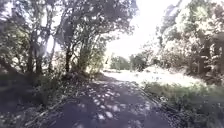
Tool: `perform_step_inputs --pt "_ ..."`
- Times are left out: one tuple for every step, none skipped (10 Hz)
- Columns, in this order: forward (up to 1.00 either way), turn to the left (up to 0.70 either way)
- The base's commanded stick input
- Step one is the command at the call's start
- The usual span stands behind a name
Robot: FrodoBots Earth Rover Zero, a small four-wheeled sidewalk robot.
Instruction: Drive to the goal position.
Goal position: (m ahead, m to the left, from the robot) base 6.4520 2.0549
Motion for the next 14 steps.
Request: perform_step_inputs --pt "0.50 0.00" --pt "0.50 0.00" --pt "0.50 0.00" --pt "0.50 0.00" --pt "0.50 0.00" --pt "0.50 0.00" --pt "0.50 0.00" --pt "0.50 0.00" --pt "0.50 0.00" --pt "0.50 0.00" --pt "0.50 0.00" --pt "0.50 0.00" --pt "0.50 0.00" --pt "0.50 0.00"
